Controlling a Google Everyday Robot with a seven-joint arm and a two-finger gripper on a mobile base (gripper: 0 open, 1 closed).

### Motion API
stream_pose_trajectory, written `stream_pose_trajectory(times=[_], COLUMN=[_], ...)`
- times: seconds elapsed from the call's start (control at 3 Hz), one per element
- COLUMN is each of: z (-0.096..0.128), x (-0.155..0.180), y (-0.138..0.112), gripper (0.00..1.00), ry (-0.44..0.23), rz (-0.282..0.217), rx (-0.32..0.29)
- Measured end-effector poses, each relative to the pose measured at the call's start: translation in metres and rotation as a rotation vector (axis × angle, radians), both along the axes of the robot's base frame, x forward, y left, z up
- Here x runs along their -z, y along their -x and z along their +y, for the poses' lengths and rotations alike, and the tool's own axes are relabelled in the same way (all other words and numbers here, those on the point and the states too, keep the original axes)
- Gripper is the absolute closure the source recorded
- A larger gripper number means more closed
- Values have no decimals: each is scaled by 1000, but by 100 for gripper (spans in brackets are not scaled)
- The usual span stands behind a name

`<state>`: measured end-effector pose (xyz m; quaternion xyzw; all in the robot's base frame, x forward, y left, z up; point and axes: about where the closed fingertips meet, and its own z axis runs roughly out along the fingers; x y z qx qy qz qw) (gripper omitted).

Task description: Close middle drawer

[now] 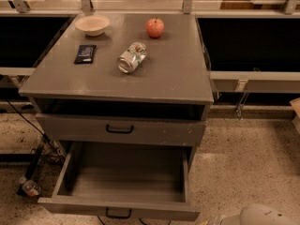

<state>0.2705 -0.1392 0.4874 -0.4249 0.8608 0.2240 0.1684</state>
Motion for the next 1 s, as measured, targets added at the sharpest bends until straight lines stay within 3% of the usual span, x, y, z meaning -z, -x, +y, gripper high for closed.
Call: stream_pose_trajectory(times=[0.33,1.0], z=[-2,5], x=[22,78], y=[-6,-41], gripper=[100,100], ry=[-1,-10], rz=[16,32], rx=[18,79])
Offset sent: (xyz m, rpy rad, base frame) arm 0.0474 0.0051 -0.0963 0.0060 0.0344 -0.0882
